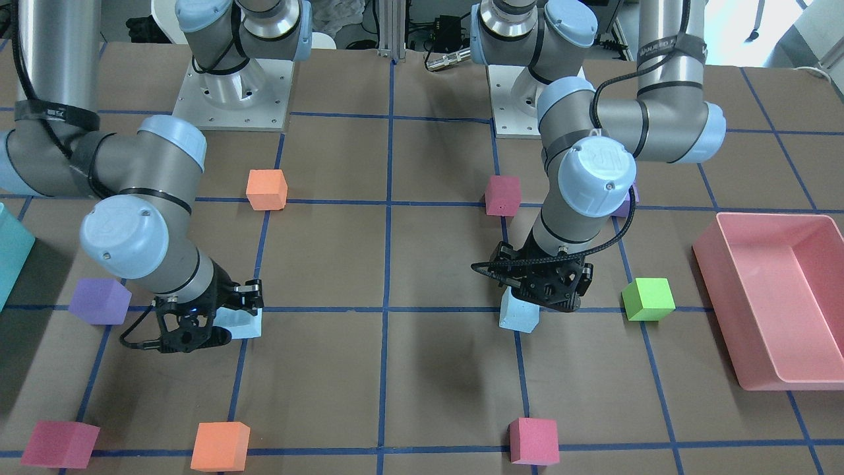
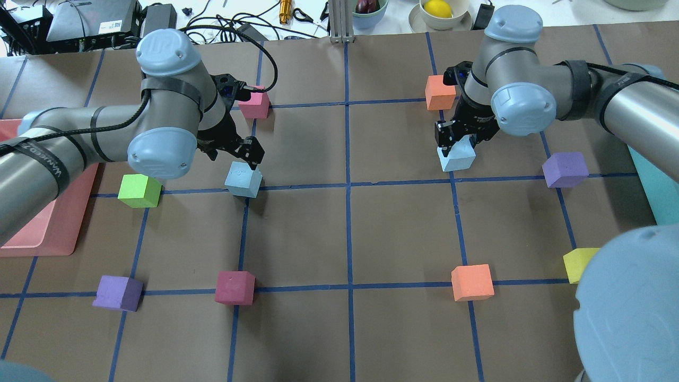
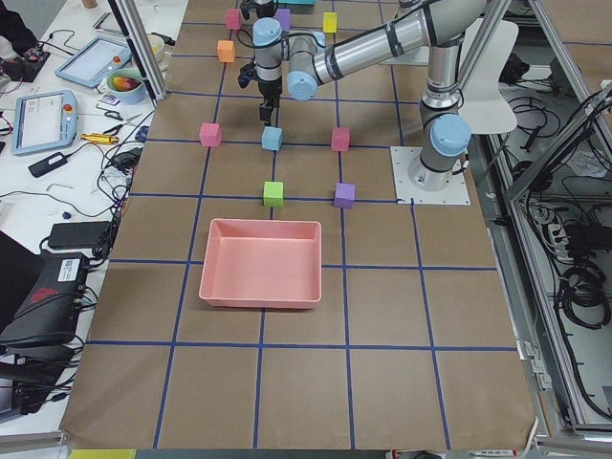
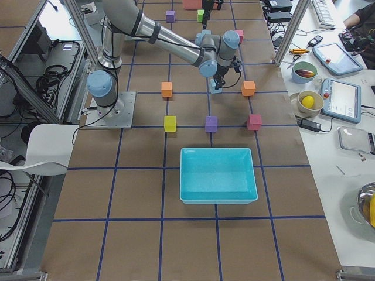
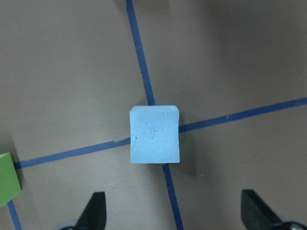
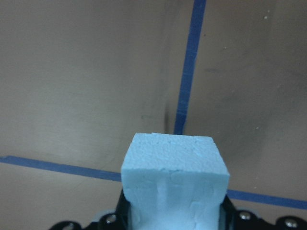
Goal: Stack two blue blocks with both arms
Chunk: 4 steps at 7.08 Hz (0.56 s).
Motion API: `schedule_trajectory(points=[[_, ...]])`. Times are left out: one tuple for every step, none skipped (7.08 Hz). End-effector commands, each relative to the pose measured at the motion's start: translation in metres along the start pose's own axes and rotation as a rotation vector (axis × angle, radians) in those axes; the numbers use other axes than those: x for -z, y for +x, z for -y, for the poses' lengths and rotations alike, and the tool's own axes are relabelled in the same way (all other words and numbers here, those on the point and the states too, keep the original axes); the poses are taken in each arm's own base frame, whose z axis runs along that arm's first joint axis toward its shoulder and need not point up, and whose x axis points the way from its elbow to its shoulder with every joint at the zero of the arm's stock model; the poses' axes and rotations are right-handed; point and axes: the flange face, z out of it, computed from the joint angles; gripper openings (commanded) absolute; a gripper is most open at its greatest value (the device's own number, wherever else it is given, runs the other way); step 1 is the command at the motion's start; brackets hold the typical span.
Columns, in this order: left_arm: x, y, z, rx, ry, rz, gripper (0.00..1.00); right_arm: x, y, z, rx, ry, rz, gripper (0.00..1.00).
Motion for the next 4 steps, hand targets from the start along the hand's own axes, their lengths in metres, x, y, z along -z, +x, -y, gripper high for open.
schedule_trajectory(points=[[-0.050,-0.011,0.013,-0.038,-0.012,0.002,1.00,0.009,-0.092,-0.037,-0.103,-0.005,-0.017,0.00],[-0.065,-0.020,0.013,-0.021,-0.029,-0.005,1.00,-0.012,-0.118,-0.068,-0.152,-0.046,-0.010,0.00],[-0.074,-0.019,0.010,-0.017,-0.046,-0.011,0.98,-0.027,-0.134,-0.101,-0.180,-0.083,-0.021,0.00],[-0.079,-0.018,0.007,-0.010,-0.057,-0.013,0.63,-0.035,-0.157,-0.127,-0.180,-0.100,-0.034,0.00]])
